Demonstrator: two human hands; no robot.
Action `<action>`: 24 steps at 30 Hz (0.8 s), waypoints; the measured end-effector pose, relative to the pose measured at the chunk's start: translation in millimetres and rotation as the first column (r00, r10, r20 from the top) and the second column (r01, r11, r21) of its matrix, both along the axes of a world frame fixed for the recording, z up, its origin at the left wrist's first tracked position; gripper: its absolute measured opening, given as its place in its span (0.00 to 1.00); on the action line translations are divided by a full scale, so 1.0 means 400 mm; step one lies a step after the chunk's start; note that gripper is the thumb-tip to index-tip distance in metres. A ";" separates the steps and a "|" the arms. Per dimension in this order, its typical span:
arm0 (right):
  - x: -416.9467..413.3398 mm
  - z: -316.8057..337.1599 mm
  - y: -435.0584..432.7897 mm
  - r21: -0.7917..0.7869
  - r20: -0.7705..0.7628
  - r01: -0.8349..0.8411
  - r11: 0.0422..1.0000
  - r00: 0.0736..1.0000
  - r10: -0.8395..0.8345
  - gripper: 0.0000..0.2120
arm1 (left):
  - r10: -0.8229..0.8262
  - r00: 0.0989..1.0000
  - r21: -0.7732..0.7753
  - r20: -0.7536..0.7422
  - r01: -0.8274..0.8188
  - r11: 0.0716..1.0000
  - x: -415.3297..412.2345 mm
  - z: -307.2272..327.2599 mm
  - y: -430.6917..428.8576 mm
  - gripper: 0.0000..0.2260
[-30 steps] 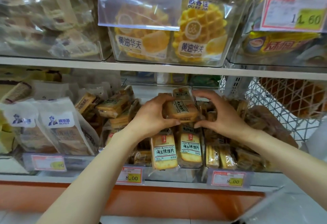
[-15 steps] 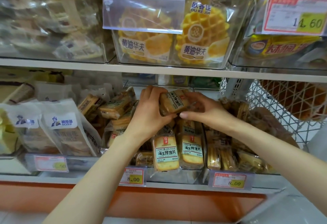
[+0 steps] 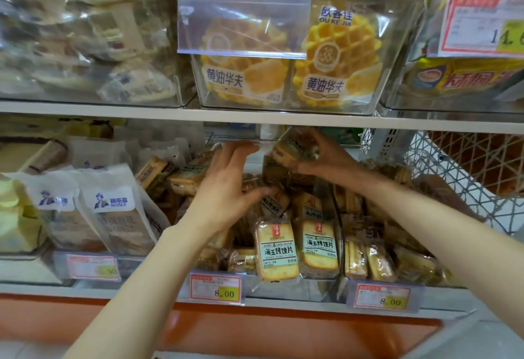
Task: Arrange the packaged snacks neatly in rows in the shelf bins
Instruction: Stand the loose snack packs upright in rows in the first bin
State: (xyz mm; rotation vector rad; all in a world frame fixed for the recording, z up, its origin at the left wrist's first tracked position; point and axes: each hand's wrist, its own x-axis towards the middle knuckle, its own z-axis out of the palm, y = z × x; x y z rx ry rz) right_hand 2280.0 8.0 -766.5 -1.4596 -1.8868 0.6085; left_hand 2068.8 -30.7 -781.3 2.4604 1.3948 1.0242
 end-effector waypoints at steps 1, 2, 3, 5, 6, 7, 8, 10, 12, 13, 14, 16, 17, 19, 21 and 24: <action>0.006 0.009 0.016 0.010 0.010 0.000 1.000 1.000 0.000 0.33 | 0.042 0.999 0.024 -0.020 -0.042 0.999 -0.012 0.000 -0.001 0.29; 0.010 0.014 0.035 0.002 0.005 -0.001 1.000 1.000 0.001 0.32 | 0.076 0.996 0.034 -0.056 -0.074 0.997 -0.022 -0.001 -0.002 0.27; 0.013 0.017 0.053 -0.021 0.005 -0.004 1.000 1.000 0.005 0.32 | 0.098 0.990 0.026 -0.099 -0.096 0.995 -0.030 -0.004 -0.004 0.26; 0.002 0.017 0.084 -0.089 0.051 -0.042 0.995 0.998 0.047 0.32 | 0.109 0.981 -0.008 -0.161 -0.112 0.994 -0.043 -0.012 -0.006 0.26; -0.008 0.015 0.098 -0.113 0.084 -0.077 0.991 0.993 0.086 0.31 | 0.108 0.976 -0.010 -0.189 -0.112 0.994 -0.050 -0.015 -0.007 0.27; -0.020 0.009 0.112 -0.126 0.130 -0.110 0.986 0.983 0.126 0.31 | 0.106 0.970 0.001 -0.217 -0.109 0.994 -0.056 -0.019 -0.006 0.28; -0.030 0.001 0.126 -0.130 0.198 -0.139 0.982 0.967 0.163 0.32 | 0.104 0.965 0.020 -0.239 -0.102 0.995 -0.062 -0.023 -0.004 0.28; -0.036 -0.020 0.157 -0.136 0.385 -0.166 0.977 0.899 0.207 0.32 | 0.115 0.954 0.093 -0.276 -0.093 0.991 -0.069 -0.034 0.004 0.22; -0.027 -0.031 0.173 -0.138 0.527 -0.157 0.978 0.824 0.206 0.30 | 0.153 0.933 0.197 -0.325 -0.091 0.976 -0.067 -0.044 0.008 0.19; -0.018 -0.031 0.176 -0.129 0.553 -0.146 0.981 0.810 0.193 0.29 | 0.171 0.923 0.237 -0.344 -0.091 0.967 -0.065 -0.047 0.009 0.20; -0.009 -0.031 0.177 -0.111 0.560 -0.136 0.985 0.810 0.175 0.28 | 0.184 0.916 0.269 -0.356 -0.088 0.959 -0.063 -0.048 0.010 0.20; -0.004 -0.036 0.177 -0.076 0.564 -0.133 0.988 0.811 0.153 0.25 | 0.203 0.907 0.284 -0.369 -0.098 0.954 -0.062 -0.054 0.014 0.21; -0.007 -0.040 0.179 -0.072 0.568 -0.137 0.988 0.808 0.154 0.25 | 0.209 0.905 0.275 -0.372 -0.108 0.955 -0.060 -0.057 0.016 0.21; -0.017 -0.044 0.174 -0.097 0.589 -0.133 0.986 0.791 0.165 0.26 | 0.228 0.894 0.266 -0.386 -0.129 0.955 -0.051 -0.066 0.019 0.21; -0.021 -0.037 0.151 -0.072 0.590 -0.120 0.990 0.795 0.139 0.29 | 0.251 0.882 0.250 -0.400 -0.158 0.955 -0.039 -0.069 0.021 0.20; 0.005 -0.020 0.082 0.052 0.345 -0.054 0.997 0.938 0.033 0.29 | 0.267 0.889 0.220 -0.373 -0.195 0.956 -0.028 -0.064 0.026 0.17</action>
